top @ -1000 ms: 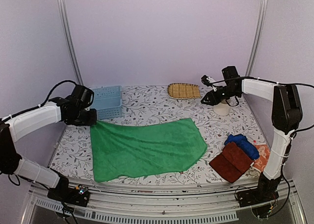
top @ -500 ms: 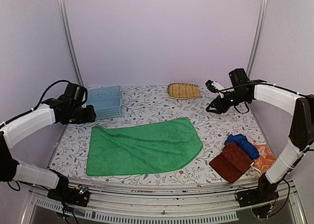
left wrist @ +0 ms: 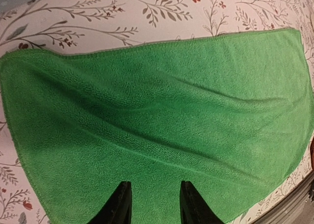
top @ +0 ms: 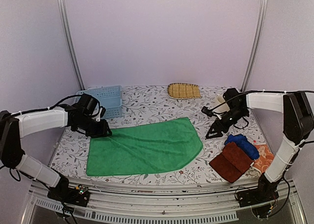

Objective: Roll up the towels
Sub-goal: Flatten out the towel at the center of the board, then pick up the towel from the center of the board.

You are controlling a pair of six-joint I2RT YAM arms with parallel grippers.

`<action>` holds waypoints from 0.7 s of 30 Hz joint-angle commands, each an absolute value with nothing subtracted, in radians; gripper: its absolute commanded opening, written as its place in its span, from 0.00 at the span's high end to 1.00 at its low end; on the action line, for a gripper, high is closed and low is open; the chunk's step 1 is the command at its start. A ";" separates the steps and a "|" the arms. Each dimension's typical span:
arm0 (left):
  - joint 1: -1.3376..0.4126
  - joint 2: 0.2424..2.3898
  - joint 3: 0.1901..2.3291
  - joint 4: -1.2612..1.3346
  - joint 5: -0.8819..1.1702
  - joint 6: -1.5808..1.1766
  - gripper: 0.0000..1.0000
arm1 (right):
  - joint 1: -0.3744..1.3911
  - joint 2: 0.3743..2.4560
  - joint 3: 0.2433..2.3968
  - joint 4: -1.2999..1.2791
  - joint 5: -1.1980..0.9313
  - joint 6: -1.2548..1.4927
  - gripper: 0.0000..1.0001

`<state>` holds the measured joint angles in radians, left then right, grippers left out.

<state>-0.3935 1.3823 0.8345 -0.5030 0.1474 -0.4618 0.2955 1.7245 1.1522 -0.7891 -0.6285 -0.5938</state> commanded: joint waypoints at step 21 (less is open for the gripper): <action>-0.404 1.419 0.773 -0.414 0.181 -0.446 0.64 | 0.464 1.884 1.178 -0.898 -0.870 -0.716 0.45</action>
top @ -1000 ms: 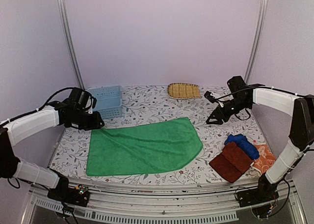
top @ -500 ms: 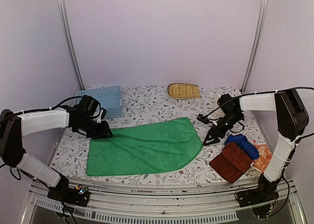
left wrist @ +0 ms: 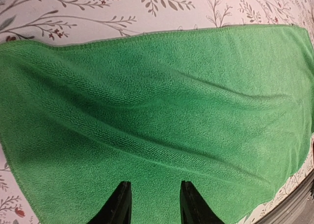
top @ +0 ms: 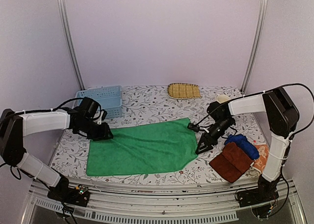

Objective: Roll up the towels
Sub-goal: Pick up the towel from the center of the board.

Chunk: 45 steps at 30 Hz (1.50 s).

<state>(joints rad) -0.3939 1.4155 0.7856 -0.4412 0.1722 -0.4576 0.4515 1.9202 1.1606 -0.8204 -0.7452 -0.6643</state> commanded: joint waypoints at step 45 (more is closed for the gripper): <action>-0.402 1.464 0.878 -0.431 0.171 -0.422 0.62 | 0.428 1.931 1.412 -0.869 -0.784 -0.512 0.71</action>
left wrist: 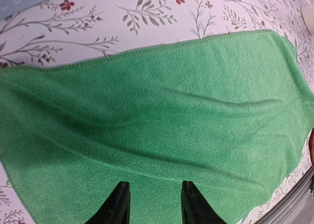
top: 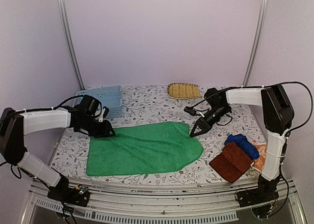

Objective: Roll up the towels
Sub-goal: Pick up the towel from the center of the board.

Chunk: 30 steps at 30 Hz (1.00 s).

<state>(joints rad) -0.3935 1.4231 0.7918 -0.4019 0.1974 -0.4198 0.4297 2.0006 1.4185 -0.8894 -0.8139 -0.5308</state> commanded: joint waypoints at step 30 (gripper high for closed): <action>-0.275 1.226 0.774 -0.432 -0.077 -0.492 0.49 | 0.393 1.935 1.472 -0.728 -0.446 -0.444 0.66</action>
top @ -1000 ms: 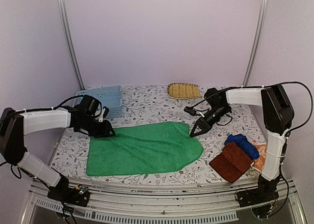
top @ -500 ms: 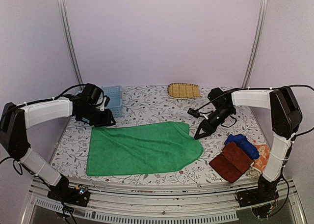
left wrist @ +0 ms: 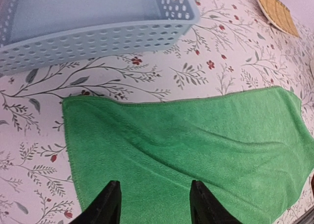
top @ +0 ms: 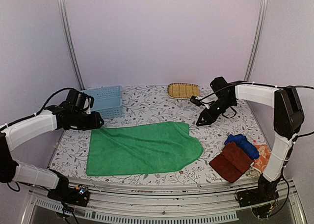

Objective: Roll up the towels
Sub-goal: Pick up the towel from the center of the board.

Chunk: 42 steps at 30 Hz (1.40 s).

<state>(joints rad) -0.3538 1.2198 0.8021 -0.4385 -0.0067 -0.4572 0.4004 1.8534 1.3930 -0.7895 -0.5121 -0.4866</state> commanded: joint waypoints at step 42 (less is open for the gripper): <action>-0.127 1.772 0.952 -0.323 -0.106 -0.418 0.64 | 0.500 2.285 1.730 -0.710 -0.134 -0.421 0.88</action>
